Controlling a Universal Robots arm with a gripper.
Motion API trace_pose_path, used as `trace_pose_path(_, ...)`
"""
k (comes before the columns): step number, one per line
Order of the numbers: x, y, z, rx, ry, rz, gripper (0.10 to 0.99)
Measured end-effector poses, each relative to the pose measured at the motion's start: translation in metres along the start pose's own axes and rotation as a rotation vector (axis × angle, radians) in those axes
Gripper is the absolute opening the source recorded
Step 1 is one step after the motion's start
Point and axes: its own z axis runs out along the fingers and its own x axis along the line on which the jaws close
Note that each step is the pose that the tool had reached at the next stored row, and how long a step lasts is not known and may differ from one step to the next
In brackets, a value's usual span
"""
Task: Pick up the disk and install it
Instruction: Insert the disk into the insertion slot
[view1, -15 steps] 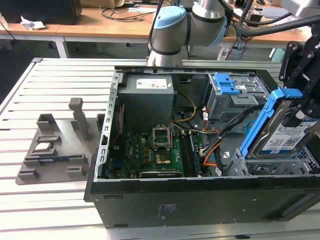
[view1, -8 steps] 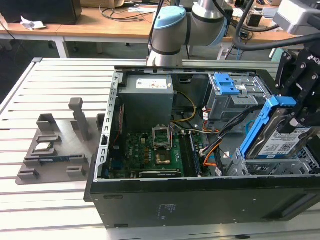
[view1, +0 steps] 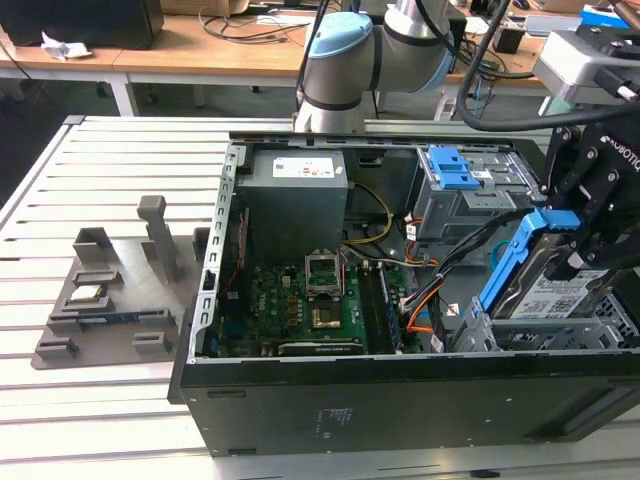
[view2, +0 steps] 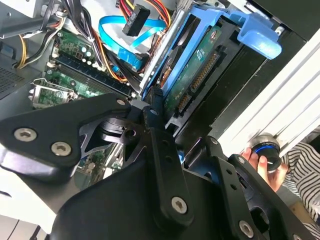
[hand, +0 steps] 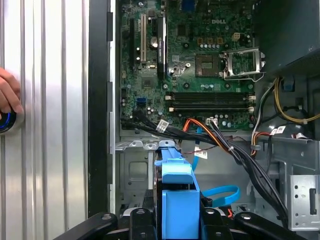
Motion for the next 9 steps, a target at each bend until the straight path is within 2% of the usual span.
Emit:
trace_pose_path(3, -0.0001, -0.0003, 0.0059, 0.000, 0.0000, 0.000, 0.365)
trace_pose_path(9, -0.0001, -0.0003, 0.0064, 0.000, 0.0001, 0.000, 0.365)
